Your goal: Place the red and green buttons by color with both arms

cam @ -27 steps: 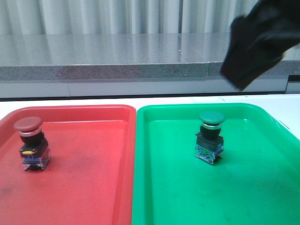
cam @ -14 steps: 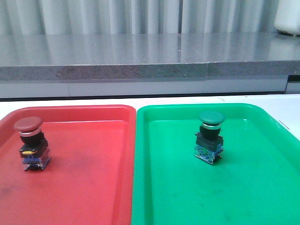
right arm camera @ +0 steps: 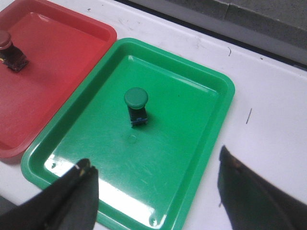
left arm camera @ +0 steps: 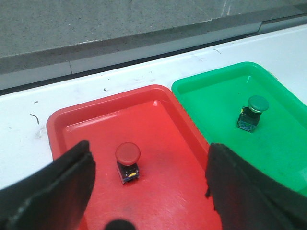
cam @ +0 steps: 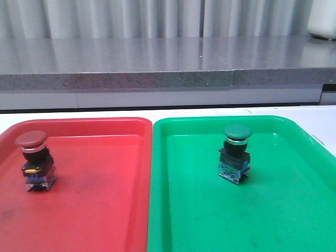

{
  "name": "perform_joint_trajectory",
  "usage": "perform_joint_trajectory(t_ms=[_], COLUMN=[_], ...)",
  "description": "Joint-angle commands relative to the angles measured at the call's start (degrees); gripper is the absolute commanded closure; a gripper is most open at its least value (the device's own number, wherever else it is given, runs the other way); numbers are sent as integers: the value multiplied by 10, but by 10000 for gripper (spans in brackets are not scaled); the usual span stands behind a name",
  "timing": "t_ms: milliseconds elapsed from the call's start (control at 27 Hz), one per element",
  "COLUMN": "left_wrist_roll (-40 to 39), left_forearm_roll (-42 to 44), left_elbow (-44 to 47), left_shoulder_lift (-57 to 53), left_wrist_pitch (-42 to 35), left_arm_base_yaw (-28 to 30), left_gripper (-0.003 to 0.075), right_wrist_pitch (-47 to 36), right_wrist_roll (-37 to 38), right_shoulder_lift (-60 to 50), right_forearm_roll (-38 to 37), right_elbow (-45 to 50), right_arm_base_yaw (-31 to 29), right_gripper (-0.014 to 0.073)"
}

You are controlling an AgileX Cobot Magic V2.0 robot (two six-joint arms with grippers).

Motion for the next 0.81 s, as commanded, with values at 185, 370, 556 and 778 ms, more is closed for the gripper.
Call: perform_joint_trajectory(t_ms=[185, 370, 556, 778], left_wrist_roll=[1, 1, 1, 1], left_forearm_roll=[-4, -4, -4, -4], left_elbow=[-15, -15, -15, -15], left_shoulder_lift=[2, 2, 2, 2], left_wrist_pitch=[-42, -42, -36, -37], left_arm_base_yaw=[-5, -5, -5, -5], left_gripper=[239, 295, 519, 741], right_wrist_pitch=[-35, -35, -35, -37], right_wrist_roll=[-1, -1, -1, -1], right_shoulder_lift=[0, 0, 0, 0], right_forearm_roll=[0, 0, 0, 0], right_elbow=[-12, -12, -12, -12], right_arm_base_yaw=[1, 1, 1, 1], right_gripper=[78, 342, 641, 701])
